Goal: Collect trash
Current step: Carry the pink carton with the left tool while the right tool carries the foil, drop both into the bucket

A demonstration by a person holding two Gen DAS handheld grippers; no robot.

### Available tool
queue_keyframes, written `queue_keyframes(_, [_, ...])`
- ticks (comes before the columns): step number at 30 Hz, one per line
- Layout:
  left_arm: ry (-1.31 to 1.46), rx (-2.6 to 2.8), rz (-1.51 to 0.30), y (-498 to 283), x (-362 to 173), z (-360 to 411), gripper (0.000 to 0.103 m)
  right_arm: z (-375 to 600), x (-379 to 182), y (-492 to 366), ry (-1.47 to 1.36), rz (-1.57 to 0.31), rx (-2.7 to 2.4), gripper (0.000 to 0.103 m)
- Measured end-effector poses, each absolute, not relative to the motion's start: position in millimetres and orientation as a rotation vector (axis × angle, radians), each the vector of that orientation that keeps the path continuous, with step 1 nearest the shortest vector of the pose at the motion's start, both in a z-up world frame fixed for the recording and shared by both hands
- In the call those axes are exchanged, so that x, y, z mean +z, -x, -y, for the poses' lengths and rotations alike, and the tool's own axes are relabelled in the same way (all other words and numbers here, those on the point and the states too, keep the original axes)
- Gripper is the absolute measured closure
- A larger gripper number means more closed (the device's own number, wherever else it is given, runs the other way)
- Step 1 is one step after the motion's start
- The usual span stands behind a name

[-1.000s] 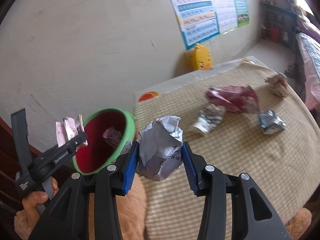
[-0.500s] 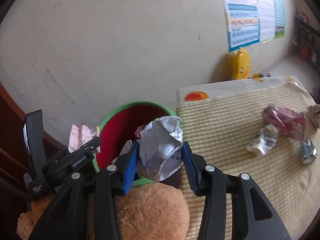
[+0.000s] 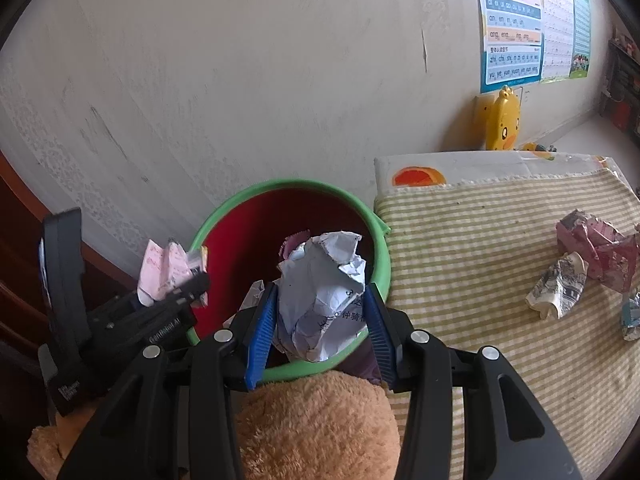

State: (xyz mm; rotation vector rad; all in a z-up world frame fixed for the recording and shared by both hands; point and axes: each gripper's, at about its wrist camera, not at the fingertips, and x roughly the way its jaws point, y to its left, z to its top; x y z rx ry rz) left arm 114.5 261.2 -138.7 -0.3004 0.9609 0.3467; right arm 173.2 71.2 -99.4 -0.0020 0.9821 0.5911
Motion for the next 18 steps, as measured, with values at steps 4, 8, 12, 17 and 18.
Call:
queue_keyframes(4, [0.333,0.348,-0.955,-113,-138,-264,0.036,-75,-88,-170,0.007,-0.913,0.612,0.032])
queue_keyframes(8, [0.329,0.349,-0.953,-113,-137,-262,0.031,-66,-91,-169,0.018,-0.920,0.594,0.033])
queue_keyframes(12, [0.334,0.330,-0.954,-113,-136,-256,0.023,-29,-103,-168,-0.036,-0.962,0.511,0.031])
queue_keyframes(17, [0.315,0.304,-0.962,-117,-137,-246,0.020,48,-123,-170,-0.117,-1.011,0.314,0.031])
queue_keyframes(18, [0.309,0.298,-0.965,-117,-138,-243,0.018,64,-126,-171,-0.131,-1.020,0.270,0.031])
